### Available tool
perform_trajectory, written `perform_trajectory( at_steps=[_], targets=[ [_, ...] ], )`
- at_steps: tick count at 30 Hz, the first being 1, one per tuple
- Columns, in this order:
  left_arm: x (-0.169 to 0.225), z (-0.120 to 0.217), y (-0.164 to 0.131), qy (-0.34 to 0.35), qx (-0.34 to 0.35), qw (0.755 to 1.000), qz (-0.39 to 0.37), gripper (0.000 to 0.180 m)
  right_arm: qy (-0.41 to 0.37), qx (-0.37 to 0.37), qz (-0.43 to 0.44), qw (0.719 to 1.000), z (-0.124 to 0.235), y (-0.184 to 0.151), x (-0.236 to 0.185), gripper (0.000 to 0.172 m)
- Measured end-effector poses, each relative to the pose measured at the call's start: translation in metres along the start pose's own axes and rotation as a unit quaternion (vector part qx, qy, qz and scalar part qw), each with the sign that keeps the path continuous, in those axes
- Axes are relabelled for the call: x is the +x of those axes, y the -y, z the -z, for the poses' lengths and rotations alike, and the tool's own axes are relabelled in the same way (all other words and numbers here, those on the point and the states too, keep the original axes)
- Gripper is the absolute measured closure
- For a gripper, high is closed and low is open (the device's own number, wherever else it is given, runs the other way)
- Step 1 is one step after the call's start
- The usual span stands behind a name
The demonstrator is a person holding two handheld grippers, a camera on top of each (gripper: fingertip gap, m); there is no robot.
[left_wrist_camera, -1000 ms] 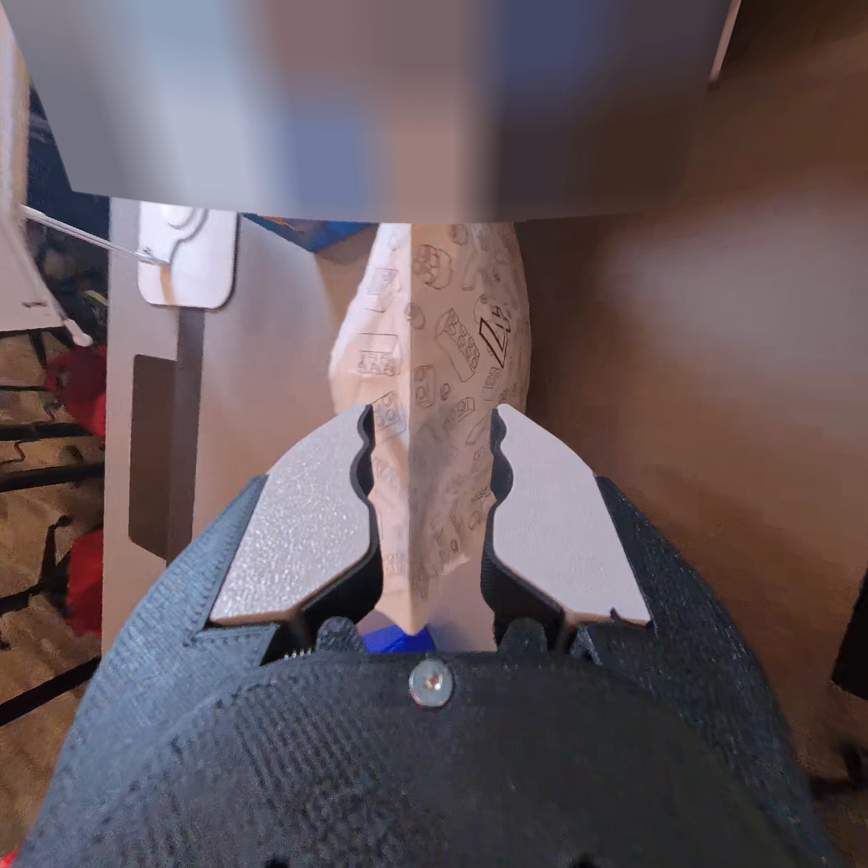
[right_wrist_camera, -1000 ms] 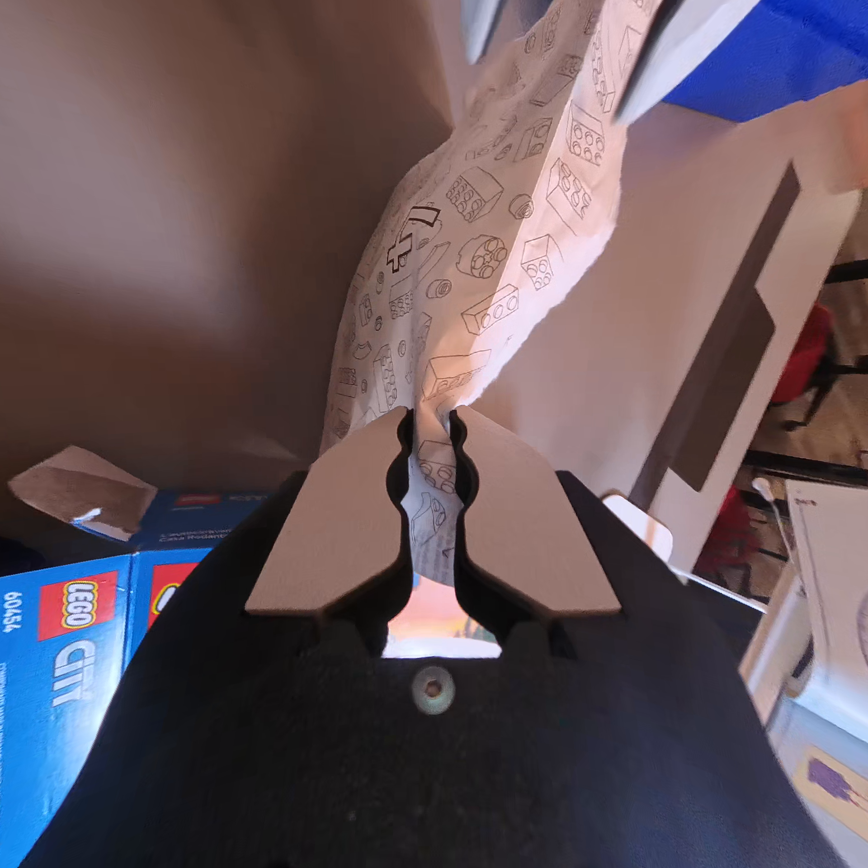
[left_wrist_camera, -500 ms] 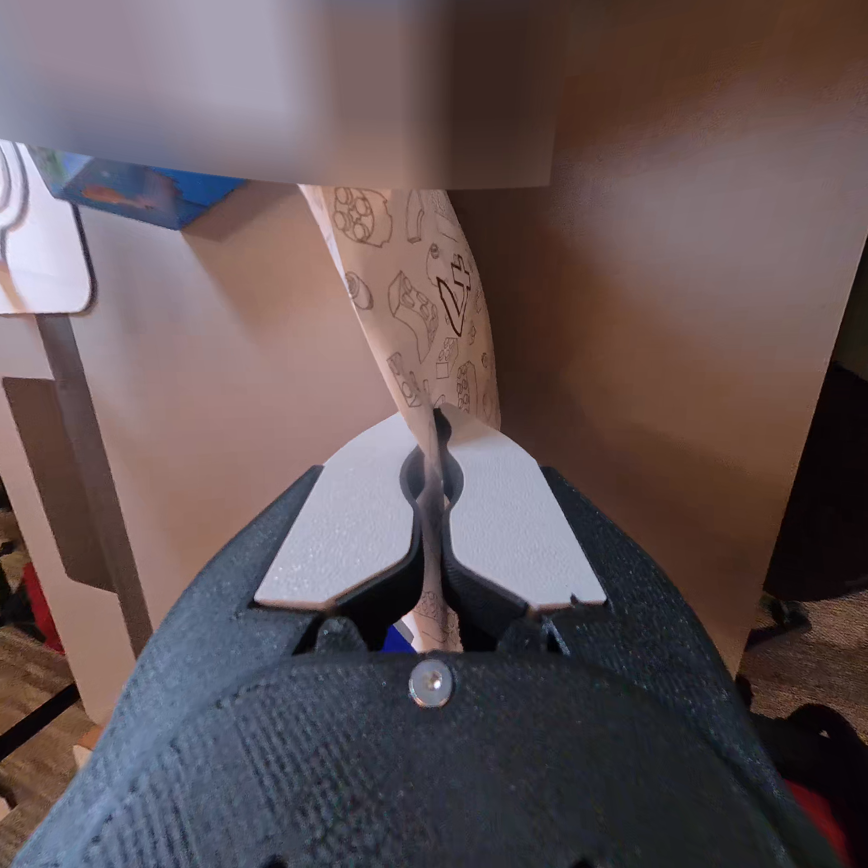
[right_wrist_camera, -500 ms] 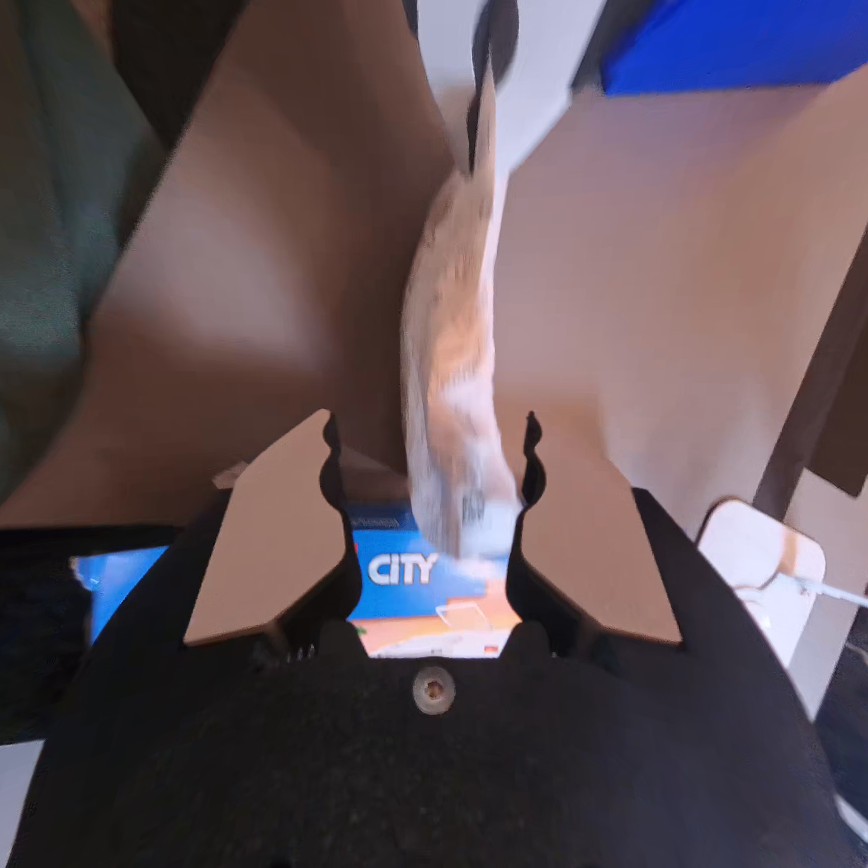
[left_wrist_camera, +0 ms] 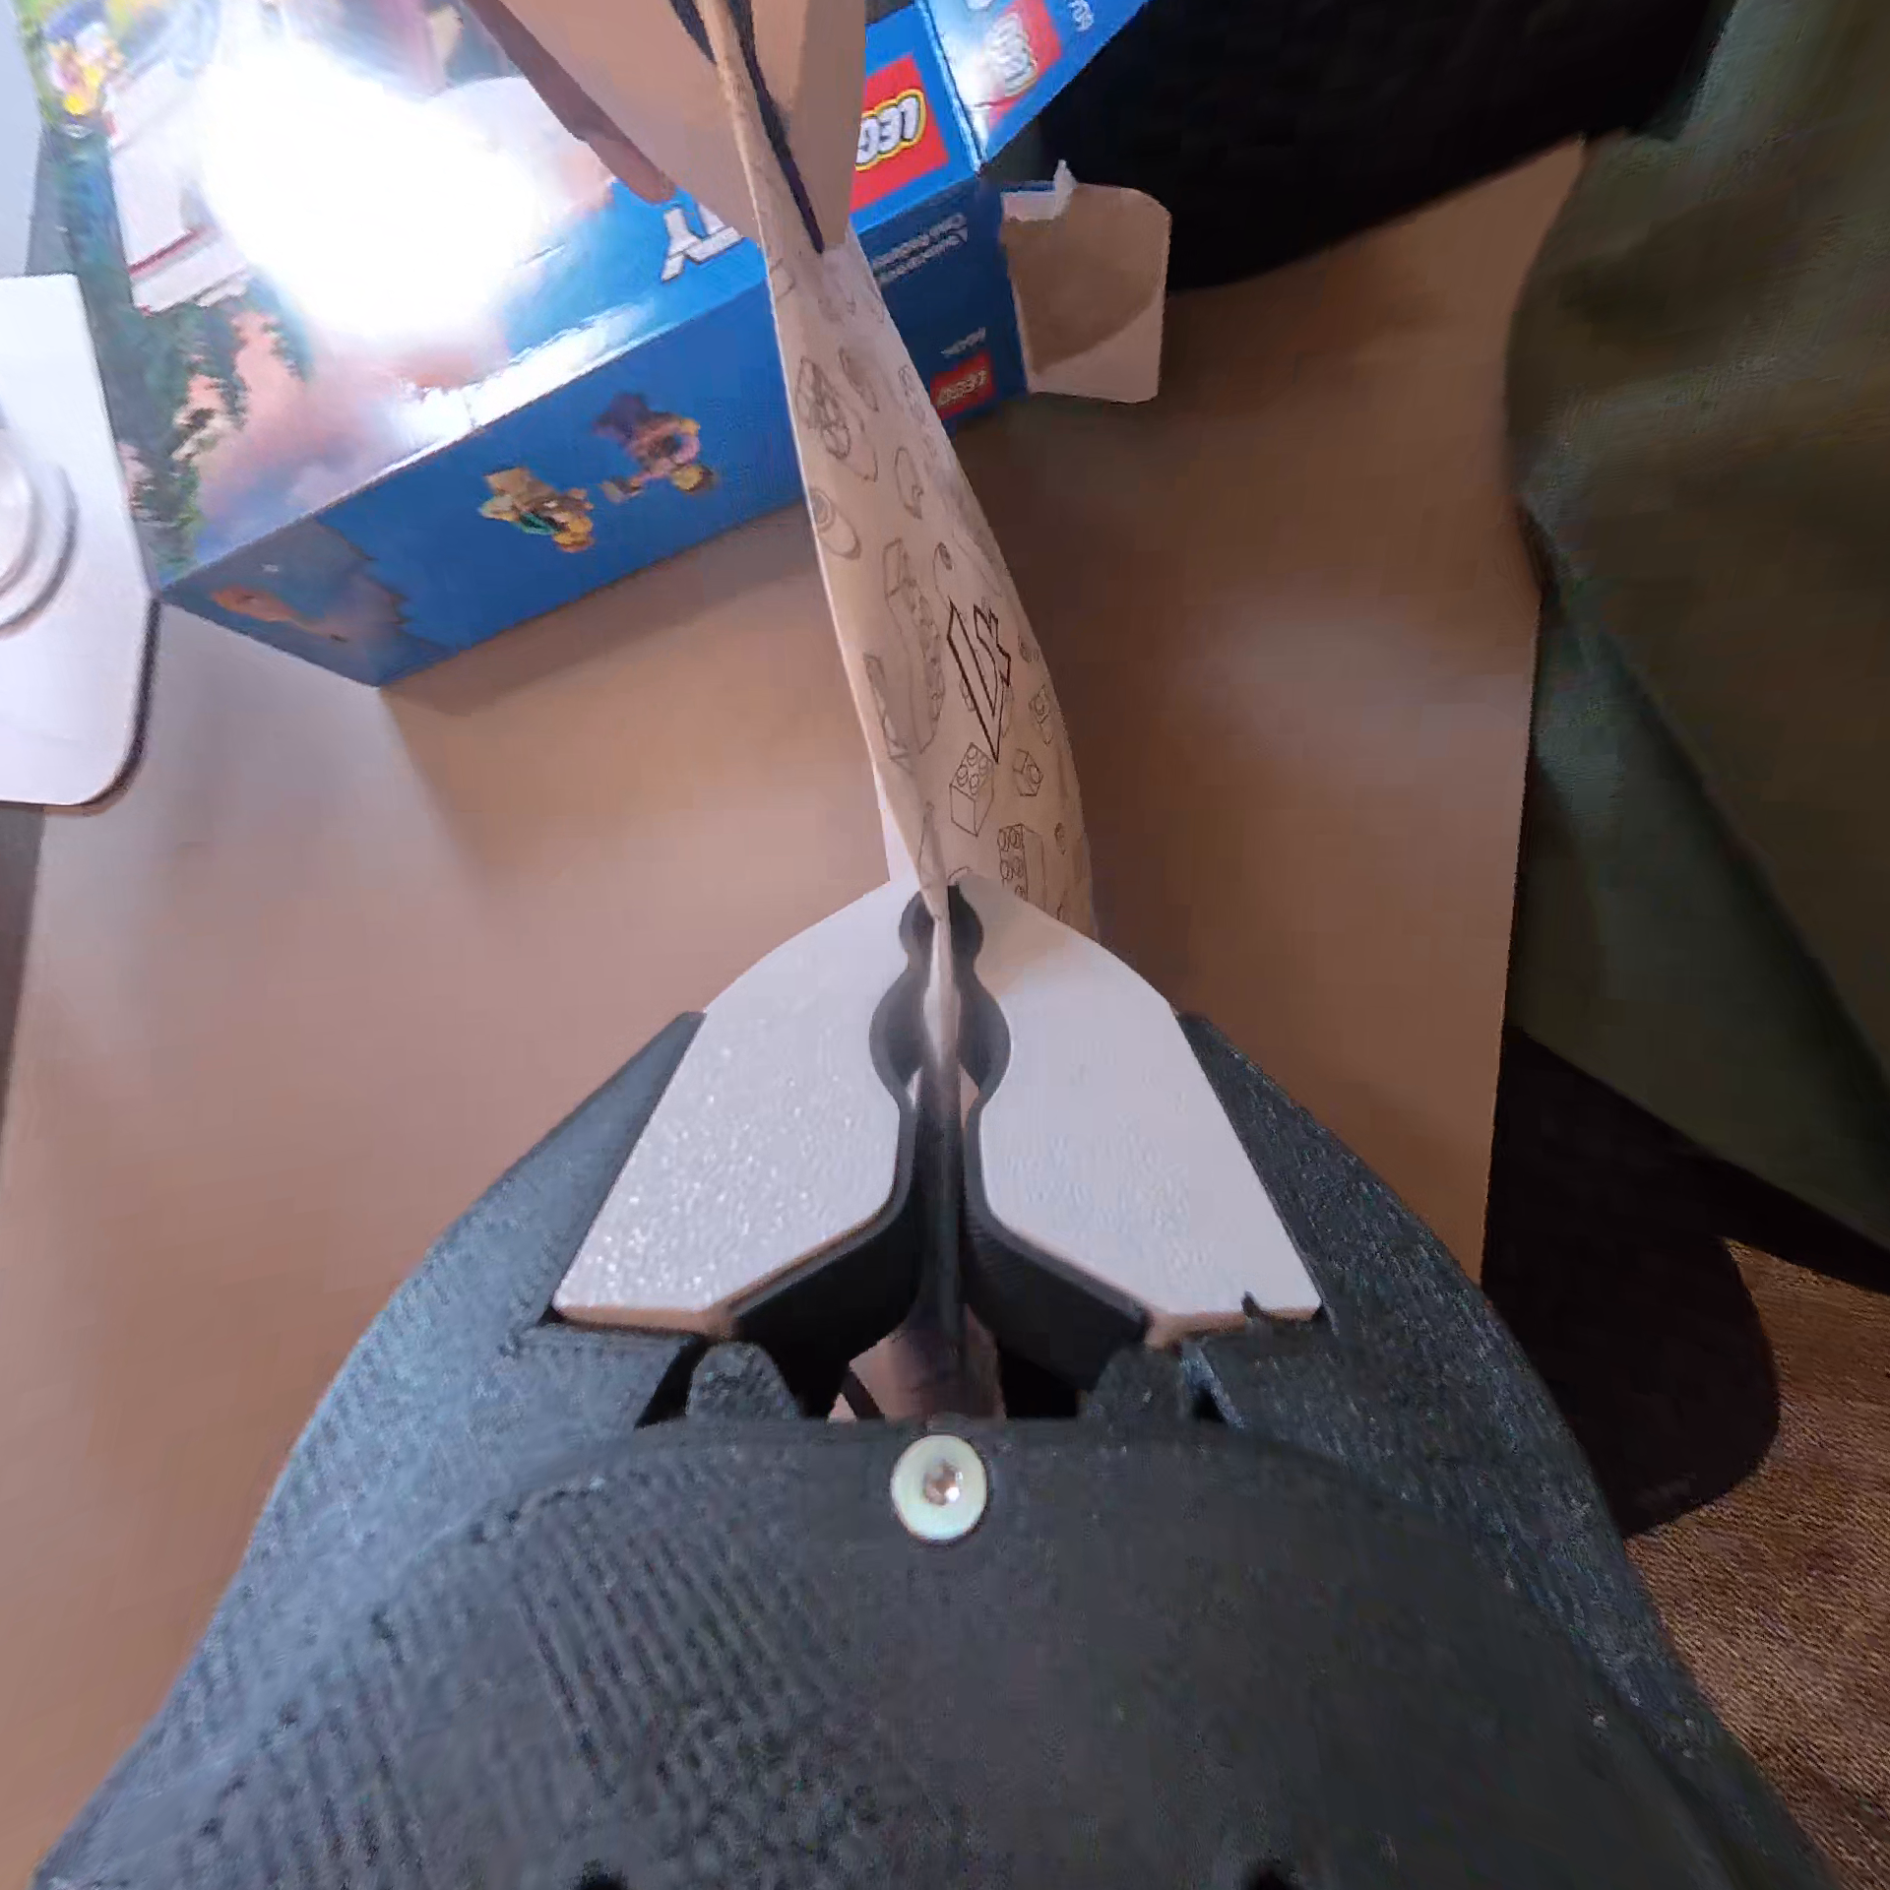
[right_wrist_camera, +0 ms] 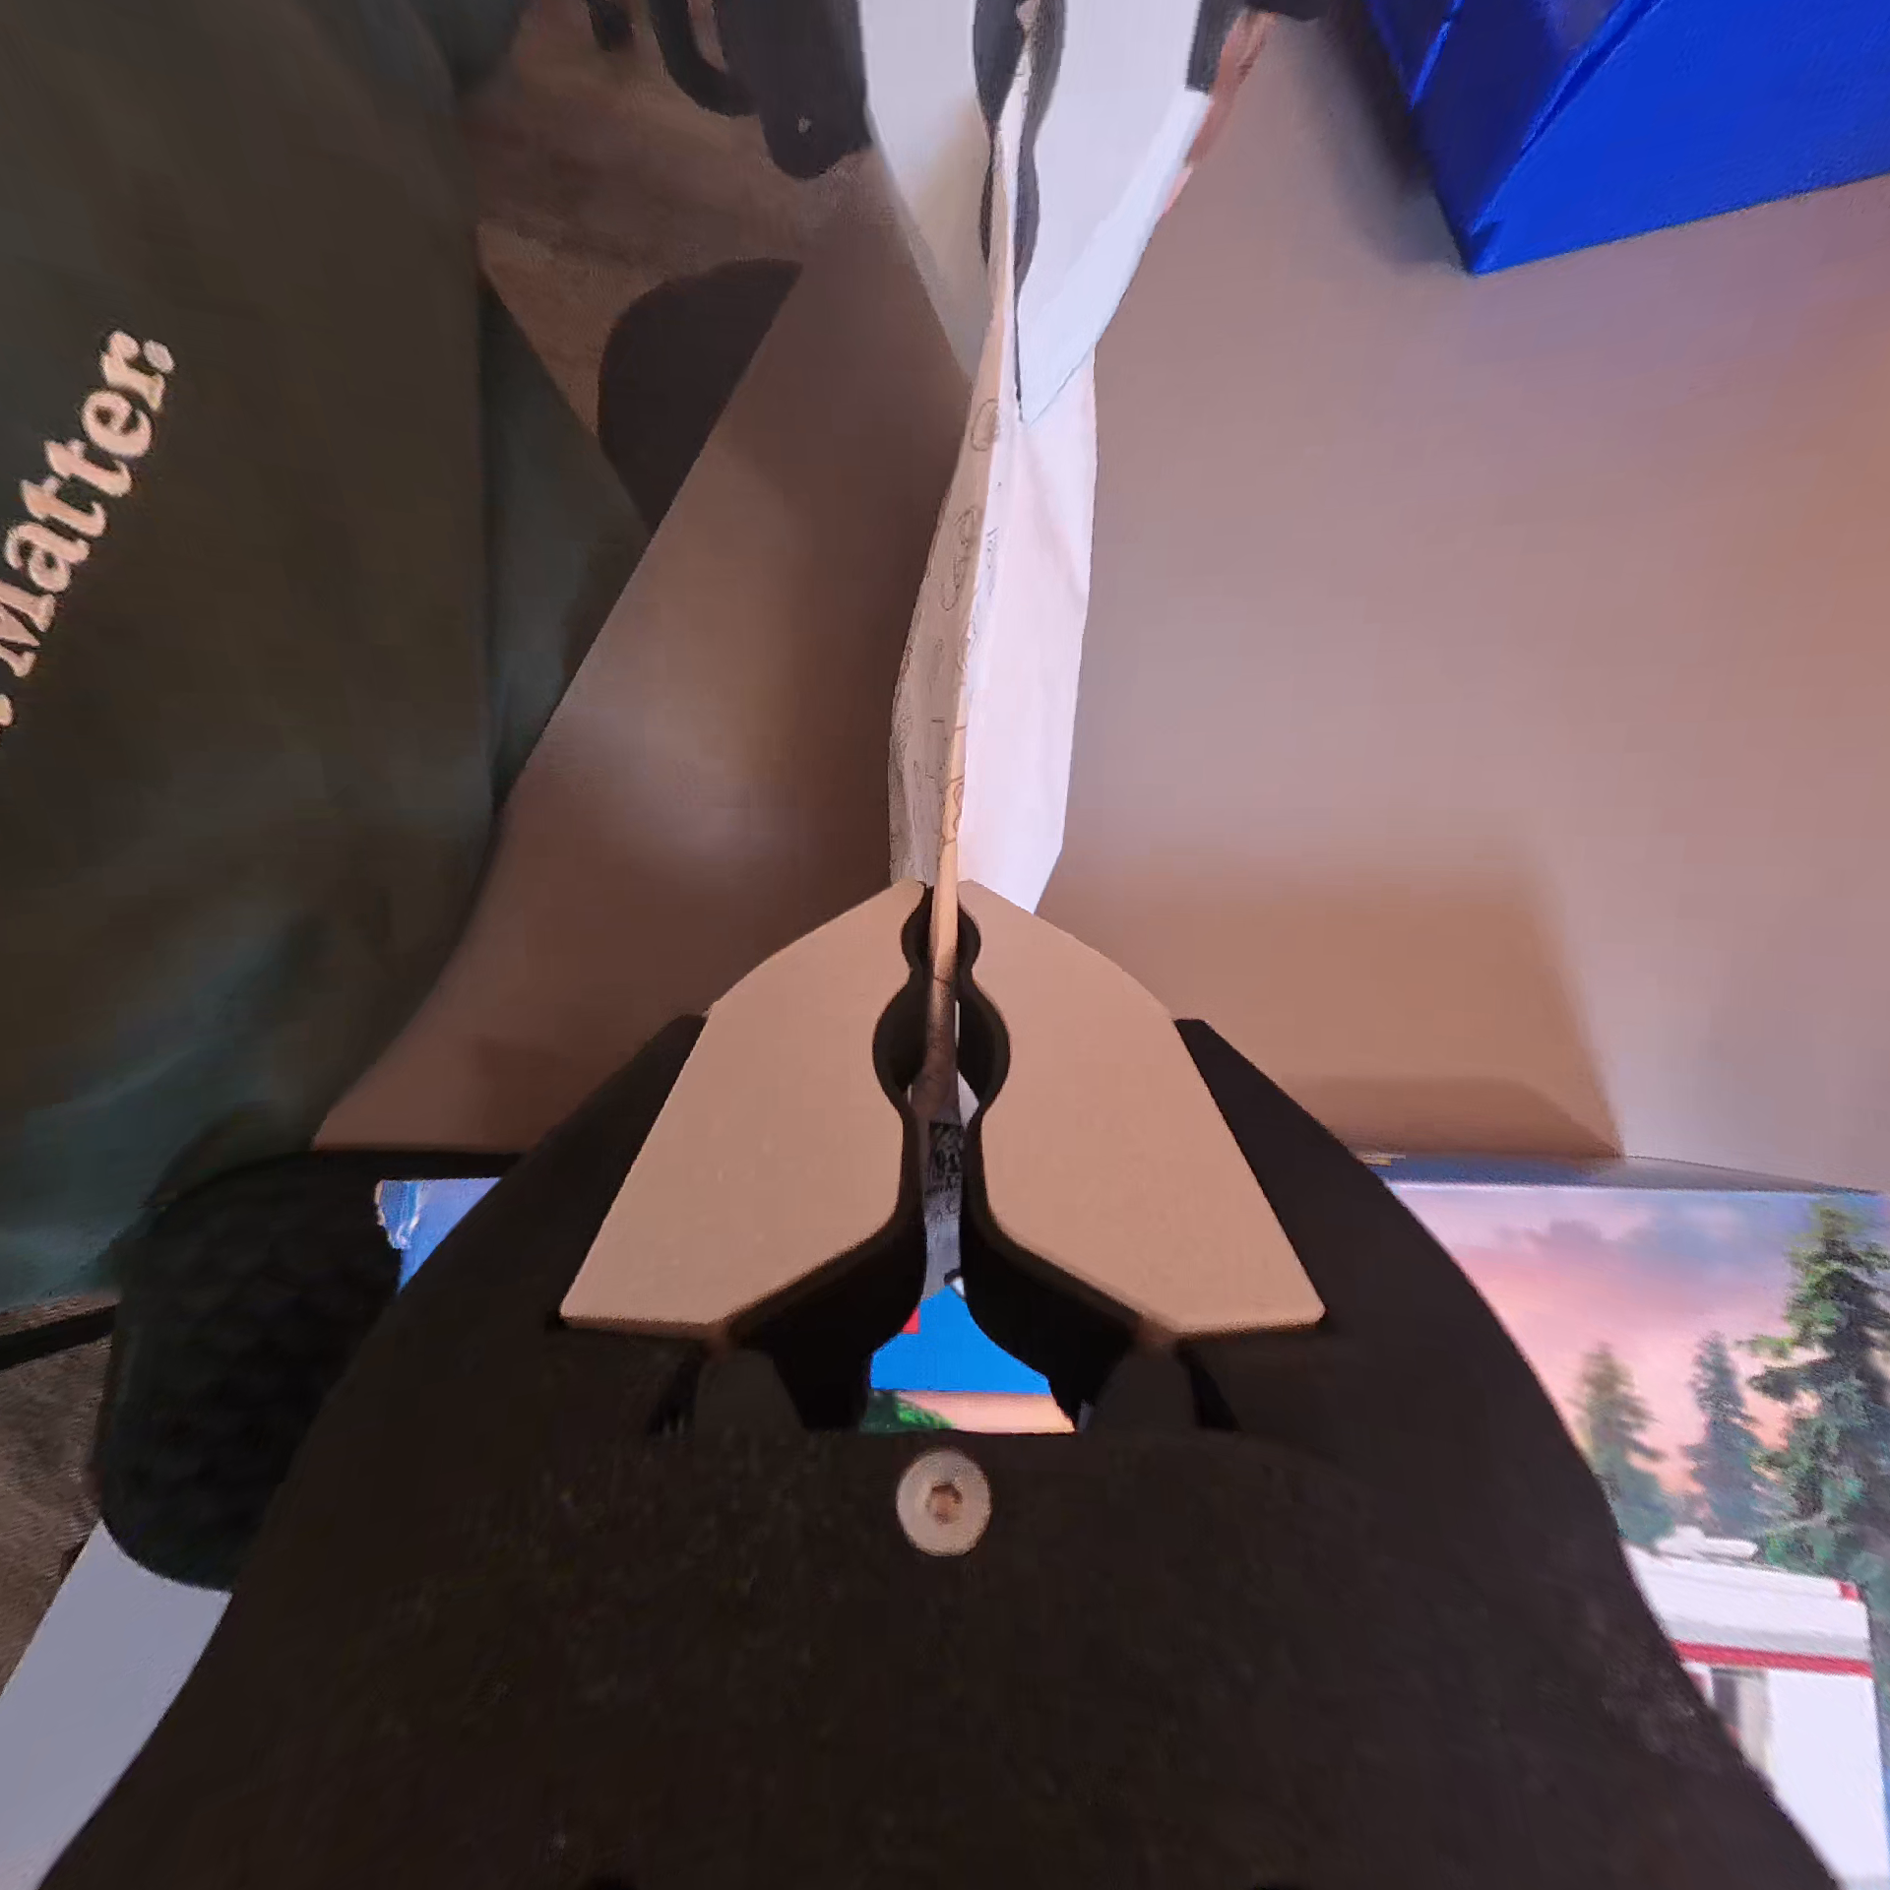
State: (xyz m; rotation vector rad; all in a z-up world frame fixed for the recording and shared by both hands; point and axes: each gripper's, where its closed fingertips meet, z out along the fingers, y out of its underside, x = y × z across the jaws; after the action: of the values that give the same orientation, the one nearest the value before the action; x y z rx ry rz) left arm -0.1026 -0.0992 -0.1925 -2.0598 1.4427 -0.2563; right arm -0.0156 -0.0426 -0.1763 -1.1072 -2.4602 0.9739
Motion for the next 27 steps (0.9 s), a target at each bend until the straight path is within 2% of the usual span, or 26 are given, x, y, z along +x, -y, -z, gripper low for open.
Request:
perform_trajectory(
  at_steps=[3,5,6,12,15,19,20,21,23,25,27],
  targets=[
    [0.003,-0.003,-0.011,-0.021,-0.011,1.0,-0.01,0.179,-0.038,-0.018,0.01,0.999,-0.004,-0.014,0.002,0.166],
    [0.003,-0.004,-0.019,-0.026,0.0,1.0,0.0,0.179,-0.05,-0.014,0.006,0.999,-0.01,-0.023,0.002,0.147],
    [0.004,-0.004,-0.022,-0.033,0.011,0.999,0.007,0.179,-0.059,-0.014,0.01,0.998,-0.014,-0.026,0.003,0.144],
    [0.003,0.011,-0.039,-0.024,0.109,0.993,0.045,0.169,-0.087,0.005,0.039,0.995,-0.028,-0.024,0.004,0.155],
    [0.013,0.012,-0.048,-0.034,0.164,0.984,0.059,0.164,-0.089,0.002,0.037,0.995,-0.033,-0.026,0.003,0.142],
    [0.015,0.007,-0.05,-0.009,0.215,0.975,0.052,0.171,-0.078,0.002,0.053,0.996,-0.046,-0.019,0.001,0.13],
    [0.015,0.005,-0.052,0.0,0.214,0.976,0.044,0.179,-0.075,0.004,0.061,0.995,-0.049,-0.016,-0.001,0.152],
    [0.014,0.005,-0.051,0.007,0.206,0.978,0.042,0.179,-0.066,0.008,0.065,0.996,-0.05,-0.012,-0.005,0.171],
    [0.008,0.021,-0.038,0.012,0.221,0.974,0.043,0.179,-0.051,0.033,0.057,0.997,-0.034,0.004,-0.012,0.172],
    [-0.002,0.055,-0.005,0.008,0.278,0.959,0.056,0.179,-0.051,0.102,0.036,0.993,0.009,0.032,-0.019,0.172],
    [-0.007,0.078,0.032,0.003,0.308,0.951,0.035,0.178,-0.06,0.152,0.022,0.986,0.05,0.053,-0.03,0.172]
  ],
)
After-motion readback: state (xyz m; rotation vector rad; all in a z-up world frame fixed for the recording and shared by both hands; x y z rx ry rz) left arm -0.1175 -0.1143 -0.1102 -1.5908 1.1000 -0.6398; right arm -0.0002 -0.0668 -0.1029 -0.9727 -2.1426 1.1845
